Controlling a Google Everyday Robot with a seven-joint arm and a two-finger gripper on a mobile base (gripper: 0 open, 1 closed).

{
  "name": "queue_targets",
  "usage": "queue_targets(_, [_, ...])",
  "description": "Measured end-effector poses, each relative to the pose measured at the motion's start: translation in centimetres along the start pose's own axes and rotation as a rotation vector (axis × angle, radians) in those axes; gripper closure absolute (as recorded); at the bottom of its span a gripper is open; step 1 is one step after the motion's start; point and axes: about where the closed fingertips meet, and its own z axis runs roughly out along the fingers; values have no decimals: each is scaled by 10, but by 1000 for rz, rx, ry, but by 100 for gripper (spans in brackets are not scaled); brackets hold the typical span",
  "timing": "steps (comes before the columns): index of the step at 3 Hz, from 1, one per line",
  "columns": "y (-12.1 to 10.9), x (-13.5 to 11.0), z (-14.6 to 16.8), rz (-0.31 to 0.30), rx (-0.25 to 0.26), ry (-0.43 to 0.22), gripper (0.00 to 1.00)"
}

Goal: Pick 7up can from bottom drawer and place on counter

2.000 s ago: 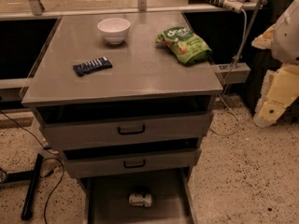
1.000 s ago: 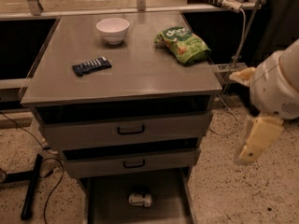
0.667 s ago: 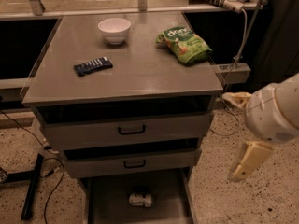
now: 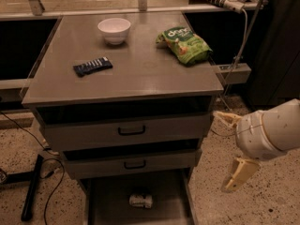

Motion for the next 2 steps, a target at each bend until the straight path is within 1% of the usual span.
queue_targets(1, [0, 0, 1, 1, -1, 0, 0])
queue_targets(2, [6, 27, 38, 18, -21, -23, 0])
